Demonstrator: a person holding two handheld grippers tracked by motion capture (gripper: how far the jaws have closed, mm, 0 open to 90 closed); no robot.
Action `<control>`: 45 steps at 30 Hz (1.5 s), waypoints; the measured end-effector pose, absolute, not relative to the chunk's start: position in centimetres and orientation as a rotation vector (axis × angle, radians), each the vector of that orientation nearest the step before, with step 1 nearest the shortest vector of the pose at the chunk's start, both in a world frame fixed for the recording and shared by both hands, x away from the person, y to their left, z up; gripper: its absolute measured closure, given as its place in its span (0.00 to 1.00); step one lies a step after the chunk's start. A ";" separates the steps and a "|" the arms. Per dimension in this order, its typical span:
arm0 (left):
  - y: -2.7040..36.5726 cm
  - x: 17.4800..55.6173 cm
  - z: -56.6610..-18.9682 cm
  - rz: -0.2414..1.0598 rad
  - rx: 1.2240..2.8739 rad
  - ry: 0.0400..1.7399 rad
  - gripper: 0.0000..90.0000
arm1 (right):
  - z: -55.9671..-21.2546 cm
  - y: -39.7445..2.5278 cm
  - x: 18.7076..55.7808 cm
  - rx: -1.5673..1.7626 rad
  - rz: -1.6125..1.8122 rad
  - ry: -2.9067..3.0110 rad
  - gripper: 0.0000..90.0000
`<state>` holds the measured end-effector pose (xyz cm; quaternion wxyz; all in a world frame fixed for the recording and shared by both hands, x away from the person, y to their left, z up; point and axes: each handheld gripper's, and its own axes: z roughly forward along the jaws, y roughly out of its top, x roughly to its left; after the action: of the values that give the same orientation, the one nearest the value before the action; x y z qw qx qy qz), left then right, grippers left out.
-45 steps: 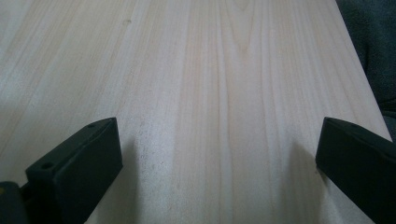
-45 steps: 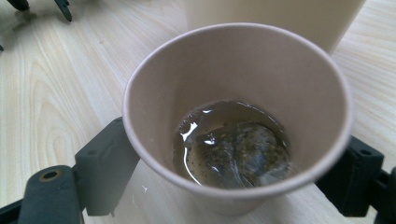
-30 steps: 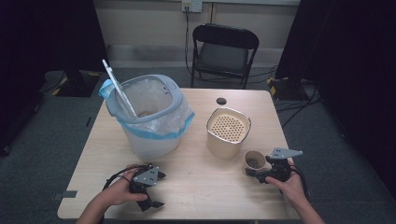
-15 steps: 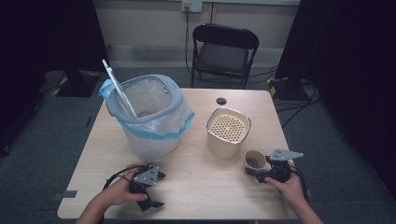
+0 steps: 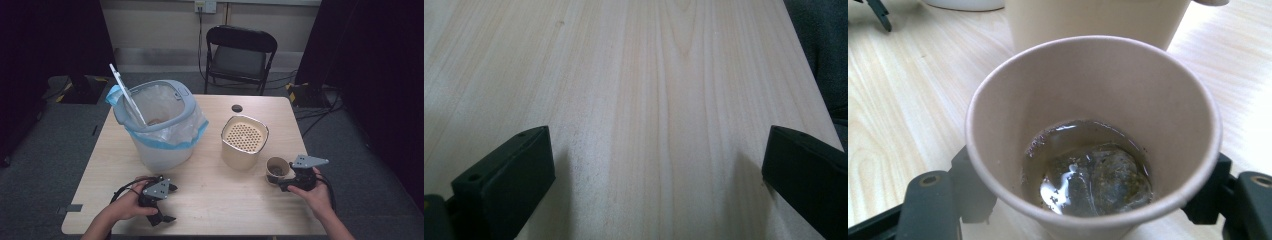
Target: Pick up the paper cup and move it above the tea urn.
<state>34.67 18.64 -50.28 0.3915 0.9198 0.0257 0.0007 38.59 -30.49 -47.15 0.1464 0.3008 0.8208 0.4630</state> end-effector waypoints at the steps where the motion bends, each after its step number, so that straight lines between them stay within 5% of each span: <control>1: 18.6 34.7 -50.3 0.002 2.337 0.064 0.00 | -47.0 -30.5 38.7 0.871 1.332 2.363 0.29; 45: 18.6 34.7 -50.3 0.001 2.337 0.066 0.00 | -41.9 -32.4 50.7 0.980 1.200 2.251 0.30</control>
<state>34.67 18.64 -50.28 0.3911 0.9200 0.0259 0.0006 50.70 -32.44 -41.85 0.2028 0.3512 0.8066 0.4301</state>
